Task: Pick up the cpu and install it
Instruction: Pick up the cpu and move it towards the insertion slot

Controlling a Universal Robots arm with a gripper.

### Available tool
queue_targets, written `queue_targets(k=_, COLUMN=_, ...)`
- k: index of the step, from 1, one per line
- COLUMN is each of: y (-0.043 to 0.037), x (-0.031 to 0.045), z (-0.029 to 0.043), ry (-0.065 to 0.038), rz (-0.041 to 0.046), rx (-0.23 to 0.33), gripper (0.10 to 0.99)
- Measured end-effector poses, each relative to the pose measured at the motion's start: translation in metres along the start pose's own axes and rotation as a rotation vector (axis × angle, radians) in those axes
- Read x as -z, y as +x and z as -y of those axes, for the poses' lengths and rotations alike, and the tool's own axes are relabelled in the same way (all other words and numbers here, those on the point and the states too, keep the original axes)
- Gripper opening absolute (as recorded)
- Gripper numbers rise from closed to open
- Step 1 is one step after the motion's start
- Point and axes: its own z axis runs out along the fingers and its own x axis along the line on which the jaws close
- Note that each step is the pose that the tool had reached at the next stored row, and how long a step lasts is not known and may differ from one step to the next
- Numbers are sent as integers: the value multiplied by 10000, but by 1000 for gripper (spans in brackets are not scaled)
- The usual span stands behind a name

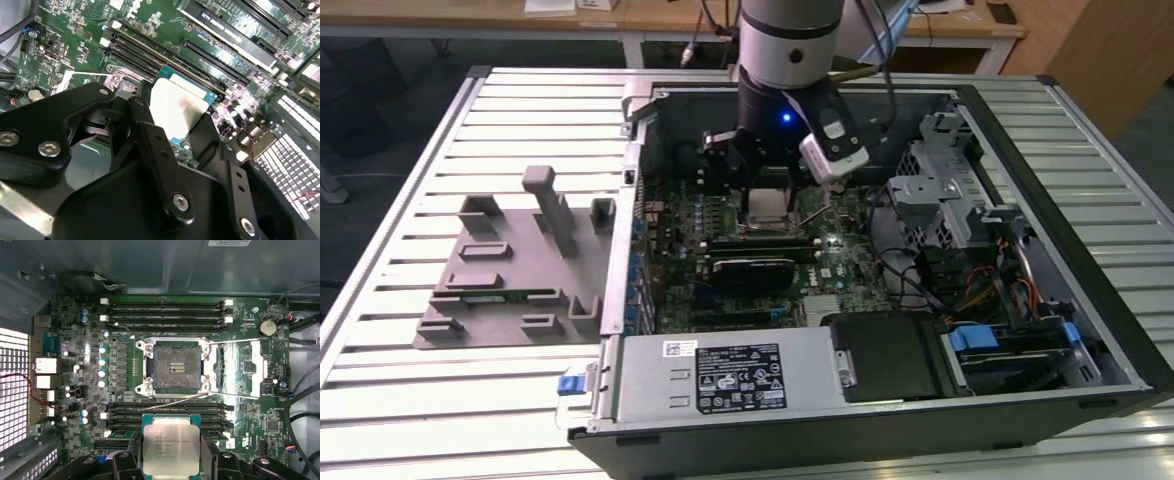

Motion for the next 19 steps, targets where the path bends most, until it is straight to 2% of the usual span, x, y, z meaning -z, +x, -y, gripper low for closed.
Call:
queue_targets(k=4, y=-10, x=-55, z=-9, ry=0, rz=33, rx=2, gripper=545)
queue_targets(k=9, y=-81, x=-114, z=-53, ry=0, rz=35, rx=1, gripper=545)
queue_targets(k=13, y=-122, x=-175, z=-113, ry=0, rz=35, rx=-1, gripper=545)
queue_targets(k=19, y=-136, x=-284, z=-222, ry=3, rz=25, rx=1, gripper=545)
